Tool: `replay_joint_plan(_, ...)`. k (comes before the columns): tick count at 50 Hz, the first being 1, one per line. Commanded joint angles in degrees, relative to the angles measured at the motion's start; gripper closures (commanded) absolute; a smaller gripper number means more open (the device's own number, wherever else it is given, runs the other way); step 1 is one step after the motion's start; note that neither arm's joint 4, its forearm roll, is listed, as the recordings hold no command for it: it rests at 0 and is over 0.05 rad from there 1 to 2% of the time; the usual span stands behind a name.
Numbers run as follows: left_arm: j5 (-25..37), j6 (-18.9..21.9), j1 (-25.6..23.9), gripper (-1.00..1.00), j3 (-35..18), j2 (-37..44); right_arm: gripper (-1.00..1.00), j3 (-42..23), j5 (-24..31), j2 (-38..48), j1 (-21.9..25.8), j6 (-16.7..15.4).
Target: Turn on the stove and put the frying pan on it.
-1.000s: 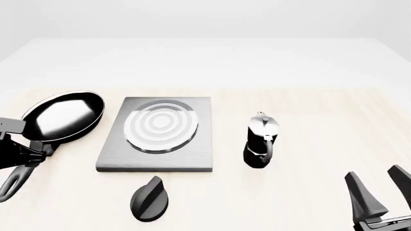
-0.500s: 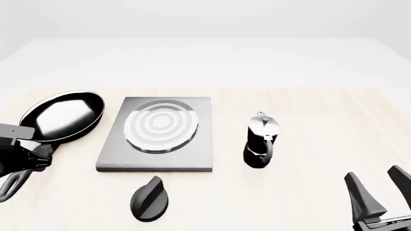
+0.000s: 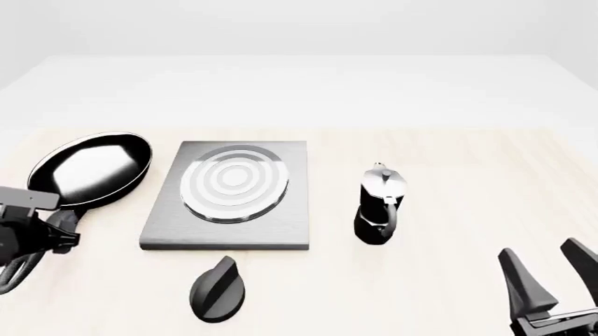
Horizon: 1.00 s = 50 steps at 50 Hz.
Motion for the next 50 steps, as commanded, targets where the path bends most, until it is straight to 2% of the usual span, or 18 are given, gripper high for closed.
replay_joint_plan(1,-2.38,0.66,0.69,-1.0,-0.72,3.83,-1.0,0.0,-0.85,1.16,-0.07,-0.17)
replay_joint_plan(19,-3.99,0.87,0.31,-1.0,0.25,4.16,-1.0,0.01,-0.22,0.68,-0.08,-0.2)
replay_joint_plan(20,-4.22,0.89,-0.03,1.0,0.77,3.01,-1.0,0.01,-0.14,0.56,-0.09,-0.2)
replay_joint_plan(30,-1.91,-0.54,-1.93,1.0,1.64,-2.43,-1.0,0.01,0.05,0.2,0.05,-0.21)
replay_joint_plan(36,1.66,-2.55,-3.64,1.0,1.27,-7.36,-1.0,0.0,0.13,0.08,0.18,-0.3)
replay_joint_plan(50,9.21,-3.49,-5.55,1.0,-0.18,-16.73,-1.0,-0.01,-0.6,0.5,0.45,-0.17)
